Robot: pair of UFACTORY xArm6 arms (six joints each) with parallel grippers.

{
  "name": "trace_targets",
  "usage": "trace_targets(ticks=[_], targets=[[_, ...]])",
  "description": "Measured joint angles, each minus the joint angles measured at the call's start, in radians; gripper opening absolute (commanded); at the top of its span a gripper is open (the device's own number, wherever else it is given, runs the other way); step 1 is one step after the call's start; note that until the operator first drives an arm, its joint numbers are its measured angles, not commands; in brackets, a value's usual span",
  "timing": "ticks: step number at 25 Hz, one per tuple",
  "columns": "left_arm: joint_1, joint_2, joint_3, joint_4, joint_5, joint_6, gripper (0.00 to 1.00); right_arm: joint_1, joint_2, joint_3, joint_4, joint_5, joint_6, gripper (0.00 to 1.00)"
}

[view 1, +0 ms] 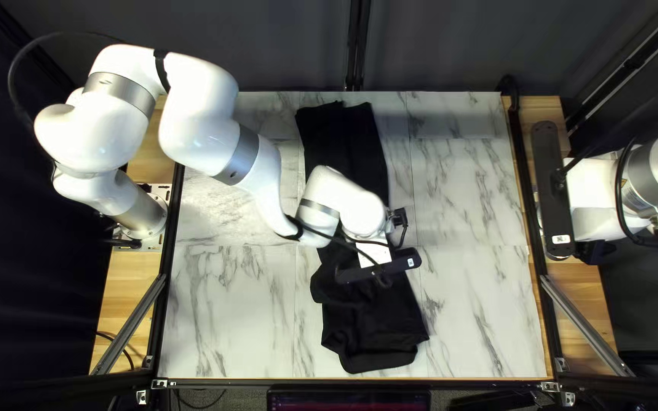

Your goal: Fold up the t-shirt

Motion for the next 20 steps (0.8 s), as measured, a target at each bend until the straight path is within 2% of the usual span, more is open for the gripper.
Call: trace_targets(ticks=[4, 7, 15, 20], targets=[[0.011, 0.029, -0.042, -0.029, 0.011, 0.037, 1.00, 0.000, 0.000, 0.000, 0.000, 0.000, 0.000, 1.00], [0.016, 0.012, -0.035, -0.022, 0.030, 0.033, 1.00, 0.000, 0.000, 0.000, 0.000, 0.000, 0.000, 1.00], [0.033, -0.101, 0.056, 0.069, 0.081, -0.071, 1.00, 0.000, 0.000, 0.000, 0.000, 0.000, 0.000, 1.00], [0.008, -0.201, 0.159, 0.132, 0.087, -0.172, 1.00, 0.000, 0.000, 0.000, 0.000, 0.000, 0.000, 1.00]])
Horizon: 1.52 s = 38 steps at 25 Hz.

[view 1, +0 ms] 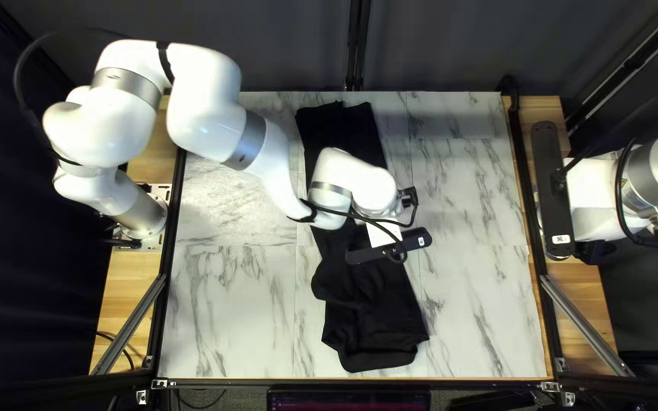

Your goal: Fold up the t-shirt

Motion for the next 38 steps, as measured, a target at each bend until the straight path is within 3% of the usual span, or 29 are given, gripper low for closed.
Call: trace_targets(ticks=[7, 13, 26, 32, 38], targets=[[-0.080, -0.090, 0.164, 0.081, -0.035, -0.179, 1.00, 0.000, 0.000, 0.000, 0.000, 0.000, 0.000, 1.00], [-0.102, -0.085, 0.214, 0.103, -0.088, -0.243, 1.00, 0.000, 0.000, 0.000, 0.000, 0.000, 0.000, 1.00], [-0.131, -0.004, 0.123, 0.021, -0.114, -0.170, 1.00, 0.000, 0.000, 0.000, 0.000, 0.000, 0.000, 1.00], [-0.128, 0.029, 0.055, -0.041, -0.121, -0.067, 1.00, 0.000, 0.000, 0.000, 0.000, 0.000, 0.000, 1.00], [-0.106, 0.110, -0.072, -0.138, -0.133, 0.098, 1.00, 0.000, 0.000, 0.000, 0.000, 0.000, 0.000, 1.00]])
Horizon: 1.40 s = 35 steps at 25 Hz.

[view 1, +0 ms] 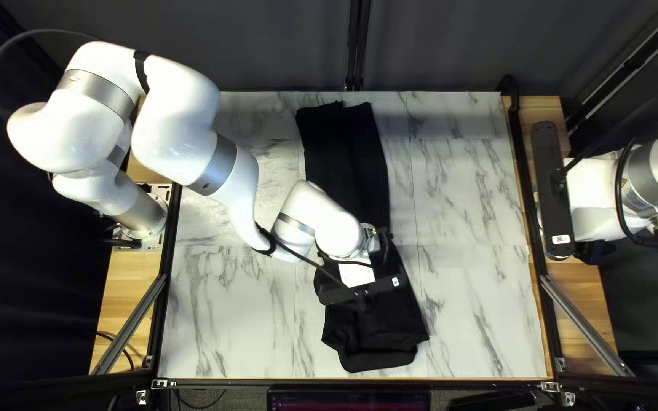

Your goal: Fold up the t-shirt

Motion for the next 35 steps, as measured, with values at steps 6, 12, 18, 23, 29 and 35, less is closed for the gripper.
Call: trace_targets(ticks=[6, 12, 18, 23, 29, 35], targets=[[0.035, 0.117, -0.159, -0.146, -0.020, 0.200, 1.00, 0.000, 0.000, 0.000, 0.000, 0.000, 0.000, 1.00], [0.052, 0.066, -0.119, -0.167, -0.006, 0.248, 1.00, 0.000, 0.000, 0.000, 0.000, 0.000, 0.000, 1.00], [0.059, -0.151, 0.132, -0.009, -0.010, 0.084, 1.00, 0.000, 0.000, 0.000, 0.000, 0.000, 0.000, 1.00], [0.036, -0.269, 0.291, 0.126, -0.023, -0.104, 1.00, 0.000, 0.000, 0.000, 0.000, 0.000, 0.000, 1.00], [-0.006, -0.283, 0.379, 0.200, -0.103, -0.232, 1.00, 0.000, 0.000, 0.000, 0.000, 0.000, 0.000, 1.00], [-0.047, -0.222, 0.364, 0.176, -0.161, -0.252, 1.00, 0.000, 0.000, 0.000, 0.000, 0.000, 0.000, 1.00]])
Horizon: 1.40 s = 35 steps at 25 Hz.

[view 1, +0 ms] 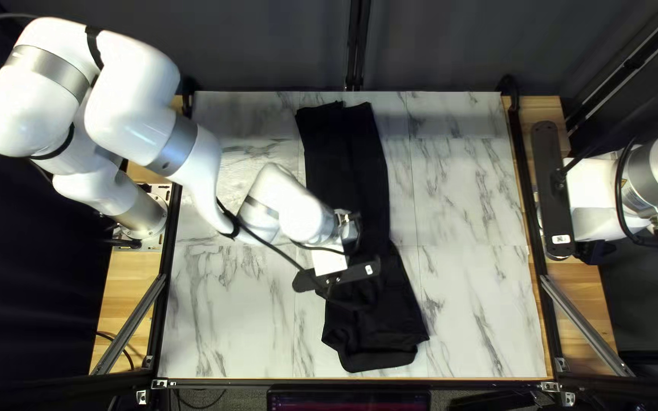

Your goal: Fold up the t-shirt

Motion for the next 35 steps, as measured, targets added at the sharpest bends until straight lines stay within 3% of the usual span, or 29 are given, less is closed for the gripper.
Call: trace_targets(ticks=[12, 18, 23, 30, 35], targets=[[-0.026, 0.041, -0.071, -0.129, -0.019, 0.158, 1.00, 0.000, 0.000, 0.000, 0.000, 0.000, 0.000, 1.00], [0.029, -0.013, -0.037, -0.094, 0.041, 0.174, 1.00, 0.000, 0.000, 0.000, 0.000, 0.000, 0.000, 1.00], [0.072, 0.004, -0.046, -0.062, 0.098, 0.188, 1.00, 0.000, 0.000, 0.000, 0.000, 0.000, 0.000, 1.00], [0.039, 0.065, -0.097, -0.062, 0.147, 0.188, 1.00, 0.000, 0.000, 0.000, 0.000, 0.000, 0.000, 1.00], [-0.001, 0.113, -0.168, -0.119, 0.162, 0.229, 1.00, 0.000, 0.000, 0.000, 0.000, 0.000, 0.000, 1.00]])
